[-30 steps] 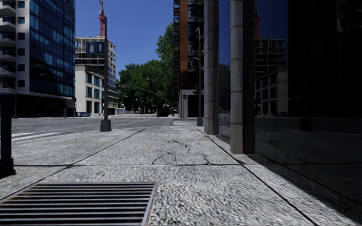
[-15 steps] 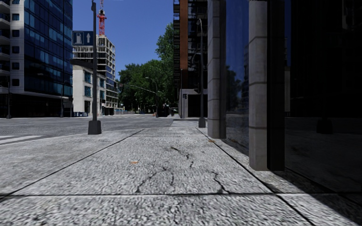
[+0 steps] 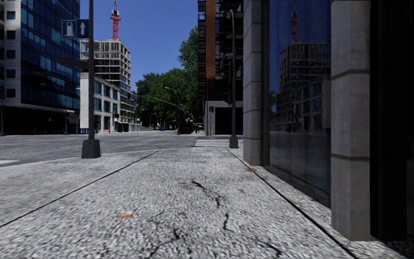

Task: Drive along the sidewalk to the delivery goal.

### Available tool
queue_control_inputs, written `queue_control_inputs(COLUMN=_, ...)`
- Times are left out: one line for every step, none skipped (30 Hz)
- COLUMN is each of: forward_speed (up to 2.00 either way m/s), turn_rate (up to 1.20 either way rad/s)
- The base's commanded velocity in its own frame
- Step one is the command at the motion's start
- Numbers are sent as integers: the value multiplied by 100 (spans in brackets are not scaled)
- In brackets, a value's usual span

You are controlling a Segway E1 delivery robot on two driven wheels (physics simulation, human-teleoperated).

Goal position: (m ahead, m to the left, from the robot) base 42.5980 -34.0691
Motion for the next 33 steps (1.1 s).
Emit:
queue_control_inputs(forward_speed=200, turn_rate=0)
queue_control_inputs(forward_speed=200, turn_rate=0)
queue_control_inputs(forward_speed=200, turn_rate=0)
queue_control_inputs(forward_speed=200, turn_rate=0)
queue_control_inputs(forward_speed=200, turn_rate=0)
queue_control_inputs(forward_speed=200, turn_rate=0)
queue_control_inputs(forward_speed=200, turn_rate=0)
queue_control_inputs(forward_speed=200, turn_rate=0)
queue_control_inputs(forward_speed=200, turn_rate=0)
queue_control_inputs(forward_speed=200, turn_rate=0)
queue_control_inputs(forward_speed=200, turn_rate=0)
queue_control_inputs(forward_speed=200, turn_rate=0)
queue_control_inputs(forward_speed=200, turn_rate=0)
queue_control_inputs(forward_speed=200, turn_rate=0)
queue_control_inputs(forward_speed=200, turn_rate=0)
queue_control_inputs(forward_speed=200, turn_rate=0)
queue_control_inputs(forward_speed=200, turn_rate=0)
queue_control_inputs(forward_speed=200, turn_rate=0)
queue_control_inputs(forward_speed=200, turn_rate=0)
queue_control_inputs(forward_speed=200, turn_rate=0)
queue_control_inputs(forward_speed=200, turn_rate=0)
queue_control_inputs(forward_speed=200, turn_rate=0)
queue_control_inputs(forward_speed=200, turn_rate=0)
queue_control_inputs(forward_speed=200, turn_rate=0)
queue_control_inputs(forward_speed=200, turn_rate=0)
queue_control_inputs(forward_speed=200, turn_rate=0)
queue_control_inputs(forward_speed=200, turn_rate=0)
queue_control_inputs(forward_speed=200, turn_rate=0)
queue_control_inputs(forward_speed=200, turn_rate=0)
queue_control_inputs(forward_speed=200, turn_rate=0)
queue_control_inputs(forward_speed=200, turn_rate=0)
queue_control_inputs(forward_speed=200, turn_rate=0)
queue_control_inputs(forward_speed=200, turn_rate=0)
